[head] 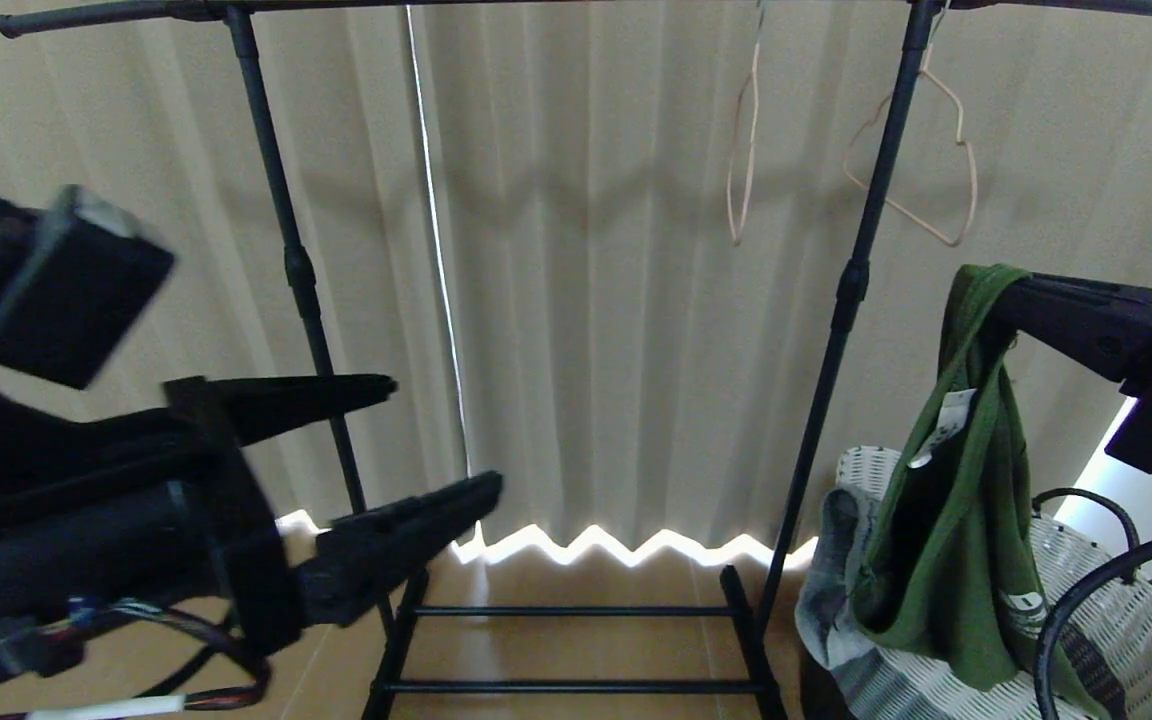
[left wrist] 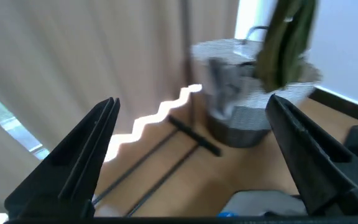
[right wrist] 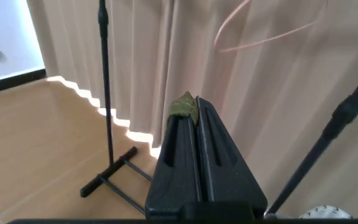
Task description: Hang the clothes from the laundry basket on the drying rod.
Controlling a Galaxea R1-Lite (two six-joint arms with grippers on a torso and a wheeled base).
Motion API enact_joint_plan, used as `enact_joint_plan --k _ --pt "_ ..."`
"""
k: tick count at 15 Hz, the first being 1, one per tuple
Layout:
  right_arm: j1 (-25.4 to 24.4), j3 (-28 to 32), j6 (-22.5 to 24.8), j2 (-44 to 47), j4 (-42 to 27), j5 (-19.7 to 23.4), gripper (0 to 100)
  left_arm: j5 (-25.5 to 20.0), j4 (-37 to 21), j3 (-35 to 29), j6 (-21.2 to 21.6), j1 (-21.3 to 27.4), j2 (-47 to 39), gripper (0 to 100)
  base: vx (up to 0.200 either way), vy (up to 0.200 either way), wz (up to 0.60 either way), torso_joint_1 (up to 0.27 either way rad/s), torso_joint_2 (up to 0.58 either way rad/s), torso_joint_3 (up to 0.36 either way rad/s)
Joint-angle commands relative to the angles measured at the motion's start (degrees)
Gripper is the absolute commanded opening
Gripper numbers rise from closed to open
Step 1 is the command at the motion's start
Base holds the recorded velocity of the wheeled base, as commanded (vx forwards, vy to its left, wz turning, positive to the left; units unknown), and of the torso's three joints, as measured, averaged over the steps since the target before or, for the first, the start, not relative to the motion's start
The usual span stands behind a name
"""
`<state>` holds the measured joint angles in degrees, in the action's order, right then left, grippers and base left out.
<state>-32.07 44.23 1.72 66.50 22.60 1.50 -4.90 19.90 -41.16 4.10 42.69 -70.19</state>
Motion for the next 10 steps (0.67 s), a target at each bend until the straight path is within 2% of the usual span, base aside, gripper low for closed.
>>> enact_joint_plan --k 1,5,7,10 --pt "-0.09 0.07 0.04 -1.20 -0.01 0.70 0 3.23 7.97 -2.61 -1.11 9.96 -17.52 100 0.000 0.000 0.00 0.000 0.00 0.000" --pt "-1.24 0.16 0.04 -2.60 -0.01 2.28 0 6.92 15.35 -7.71 -4.62 14.79 -30.88 100 0.000 0.000 0.00 0.000 0.00 0.000" --pt "-2.20 0.07 0.04 -3.04 -0.01 2.28 0 7.71 16.05 -12.37 -6.82 16.55 -35.71 100 0.000 0.000 0.00 0.000 0.00 0.000" --pt "-2.38 0.07 0.04 -3.57 -0.01 2.37 0 7.71 16.32 -16.15 -8.58 17.07 -40.02 100 0.000 0.000 0.00 0.000 0.00 0.000"
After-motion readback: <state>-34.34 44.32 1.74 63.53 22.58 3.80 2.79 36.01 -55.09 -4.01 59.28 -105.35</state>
